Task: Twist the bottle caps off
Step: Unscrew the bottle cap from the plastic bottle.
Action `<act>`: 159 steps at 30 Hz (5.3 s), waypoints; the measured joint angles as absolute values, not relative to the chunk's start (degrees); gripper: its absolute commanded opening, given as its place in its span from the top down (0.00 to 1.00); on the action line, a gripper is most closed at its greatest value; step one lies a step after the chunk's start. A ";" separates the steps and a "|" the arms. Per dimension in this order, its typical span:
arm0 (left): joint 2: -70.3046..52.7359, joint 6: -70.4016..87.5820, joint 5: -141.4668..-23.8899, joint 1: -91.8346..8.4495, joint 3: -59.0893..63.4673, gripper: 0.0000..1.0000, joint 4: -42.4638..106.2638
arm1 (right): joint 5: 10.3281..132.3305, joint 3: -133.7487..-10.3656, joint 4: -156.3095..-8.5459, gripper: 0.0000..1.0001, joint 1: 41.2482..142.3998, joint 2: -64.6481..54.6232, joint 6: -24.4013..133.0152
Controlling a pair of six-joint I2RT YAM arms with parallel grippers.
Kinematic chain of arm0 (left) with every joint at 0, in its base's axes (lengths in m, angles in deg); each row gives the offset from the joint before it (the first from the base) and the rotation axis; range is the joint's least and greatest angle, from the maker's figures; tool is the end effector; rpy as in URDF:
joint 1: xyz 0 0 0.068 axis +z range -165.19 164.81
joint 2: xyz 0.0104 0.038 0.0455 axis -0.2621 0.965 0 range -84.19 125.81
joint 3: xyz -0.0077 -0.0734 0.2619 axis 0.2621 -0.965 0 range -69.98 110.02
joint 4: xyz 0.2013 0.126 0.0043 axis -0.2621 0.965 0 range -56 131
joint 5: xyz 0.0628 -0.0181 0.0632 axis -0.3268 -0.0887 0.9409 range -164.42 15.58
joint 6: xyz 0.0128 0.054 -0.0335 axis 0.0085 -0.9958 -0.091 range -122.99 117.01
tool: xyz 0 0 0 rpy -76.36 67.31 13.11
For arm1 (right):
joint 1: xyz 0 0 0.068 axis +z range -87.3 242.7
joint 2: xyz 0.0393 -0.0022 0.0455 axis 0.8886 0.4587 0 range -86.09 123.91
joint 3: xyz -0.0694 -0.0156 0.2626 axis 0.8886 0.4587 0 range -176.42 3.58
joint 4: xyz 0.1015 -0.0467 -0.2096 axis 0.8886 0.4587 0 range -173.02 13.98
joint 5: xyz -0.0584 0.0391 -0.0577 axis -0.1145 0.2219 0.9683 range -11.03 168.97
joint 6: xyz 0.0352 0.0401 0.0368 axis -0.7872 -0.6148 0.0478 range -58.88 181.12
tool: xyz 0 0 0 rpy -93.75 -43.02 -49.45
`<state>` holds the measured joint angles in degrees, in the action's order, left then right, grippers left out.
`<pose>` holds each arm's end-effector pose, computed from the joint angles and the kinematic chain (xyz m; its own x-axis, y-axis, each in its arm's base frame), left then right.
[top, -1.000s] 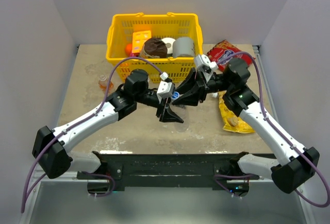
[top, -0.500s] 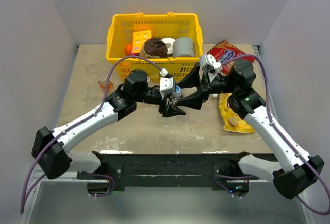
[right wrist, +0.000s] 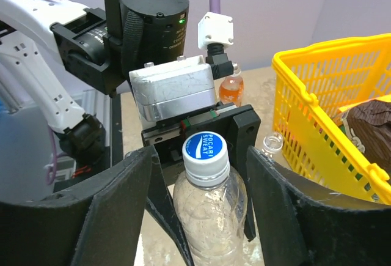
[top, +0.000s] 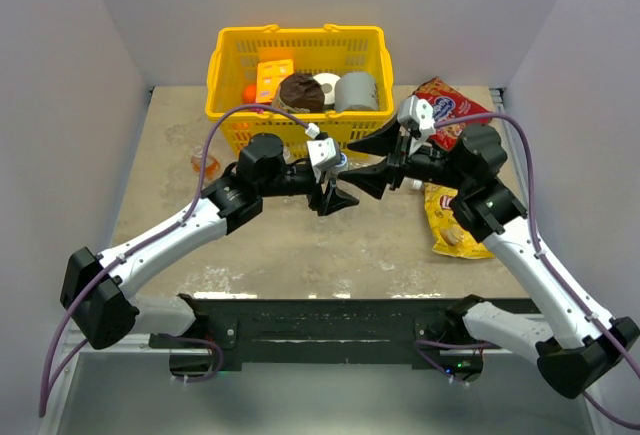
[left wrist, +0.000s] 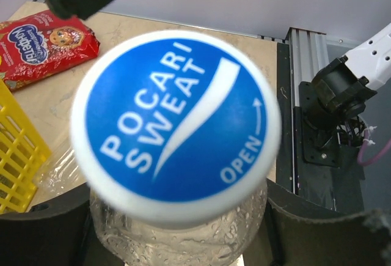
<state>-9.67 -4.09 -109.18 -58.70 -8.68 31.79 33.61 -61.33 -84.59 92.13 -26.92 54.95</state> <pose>0.1907 -0.2208 0.3534 -0.1199 0.1354 -0.9835 0.9740 0.2080 -0.0901 0.1617 0.1325 0.4350 0.0068 0.0906 -0.9959 -0.9663 0.2568 0.0168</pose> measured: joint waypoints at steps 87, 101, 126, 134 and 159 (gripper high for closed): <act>-5.89 0.78 -139.50 -59.09 -7.83 0.73 24.83 | 0.45 -72.71 -75.67 0.36 89.50 -16.14 56.00; -7.46 0.21 -121.73 -58.33 -7.90 0.73 27.83 | 27.57 -65.81 -78.62 0.22 89.31 -28.77 54.27; -8.99 0.19 -106.93 -58.33 -8.03 0.73 29.51 | 54.09 -60.63 -83.69 0.37 97.39 -29.34 53.00; -8.97 0.17 -106.69 -58.33 -8.03 0.74 29.99 | 54.09 -60.63 -83.91 0.39 98.18 -27.27 53.05; -8.84 -0.64 -107.32 -58.26 -8.00 0.74 31.61 | 51.90 -60.63 -83.12 1.00 98.64 -25.82 54.88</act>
